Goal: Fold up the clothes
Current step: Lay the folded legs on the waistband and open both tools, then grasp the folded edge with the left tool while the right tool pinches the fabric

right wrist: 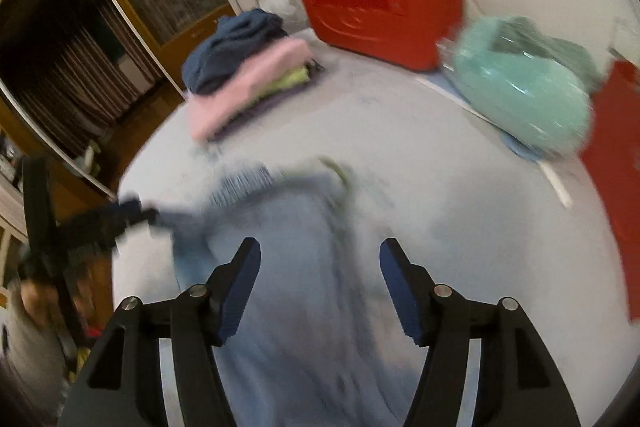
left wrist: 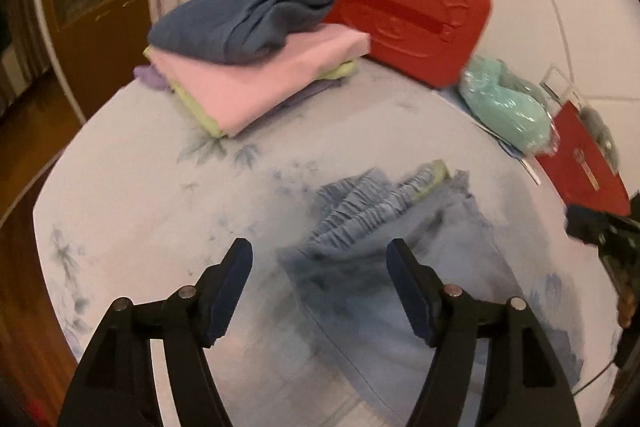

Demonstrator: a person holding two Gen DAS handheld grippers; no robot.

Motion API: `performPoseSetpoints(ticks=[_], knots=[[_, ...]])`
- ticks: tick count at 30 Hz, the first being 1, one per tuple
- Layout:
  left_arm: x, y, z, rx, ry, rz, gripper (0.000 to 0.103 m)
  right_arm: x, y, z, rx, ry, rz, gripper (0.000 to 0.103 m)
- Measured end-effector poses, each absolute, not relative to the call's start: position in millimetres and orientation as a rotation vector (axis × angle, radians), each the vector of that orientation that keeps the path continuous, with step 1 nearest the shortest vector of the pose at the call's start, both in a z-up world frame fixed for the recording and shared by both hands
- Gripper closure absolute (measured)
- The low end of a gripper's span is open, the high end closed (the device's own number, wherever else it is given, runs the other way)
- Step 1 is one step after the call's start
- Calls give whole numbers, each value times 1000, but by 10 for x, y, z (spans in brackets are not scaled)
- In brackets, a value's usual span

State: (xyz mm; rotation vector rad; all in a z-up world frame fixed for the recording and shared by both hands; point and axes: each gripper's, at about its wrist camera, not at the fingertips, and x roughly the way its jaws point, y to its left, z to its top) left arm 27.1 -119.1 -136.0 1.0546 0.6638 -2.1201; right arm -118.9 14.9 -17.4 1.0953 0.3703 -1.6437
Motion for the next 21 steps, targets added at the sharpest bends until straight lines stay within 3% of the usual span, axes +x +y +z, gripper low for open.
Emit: performPoseSetpoints(ticks=[8, 12, 21], knots=[[86, -736, -1530, 1129, 638, -2193, 33, -1053, 1689, -375, 1212, 418, -1758, 43], [-45, -641, -1554, 1153, 626, -2240, 33, -975, 2292, -534, 1301, 364, -1790, 64], [-622, -933, -1589, 1320, 322, -2452, 33, -609, 2818, -831, 1474, 72, -1934, 64]])
